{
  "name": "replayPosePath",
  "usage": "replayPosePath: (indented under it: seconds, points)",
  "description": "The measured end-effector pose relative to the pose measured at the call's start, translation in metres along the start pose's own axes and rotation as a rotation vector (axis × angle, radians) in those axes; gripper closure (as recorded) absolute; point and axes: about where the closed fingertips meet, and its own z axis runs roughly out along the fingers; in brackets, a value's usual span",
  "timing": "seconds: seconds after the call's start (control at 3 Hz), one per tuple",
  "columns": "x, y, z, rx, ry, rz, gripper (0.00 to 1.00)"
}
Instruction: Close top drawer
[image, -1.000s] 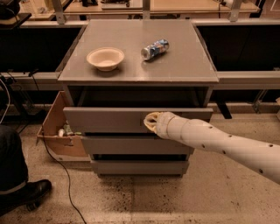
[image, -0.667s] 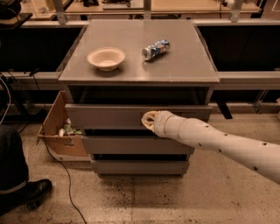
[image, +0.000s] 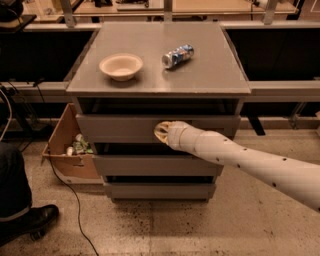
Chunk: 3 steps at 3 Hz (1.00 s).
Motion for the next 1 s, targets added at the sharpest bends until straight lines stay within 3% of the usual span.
replayPosePath:
  seconds: [0.33, 0.67, 1.0]
  points:
    - [0.000, 0.000, 0.000, 0.000, 0.000, 0.000, 1.00]
    - [-0.003, -0.004, -0.021, 0.003, 0.024, 0.005, 1.00]
    - [-0.009, -0.004, -0.077, -0.010, 0.084, 0.037, 1.00]
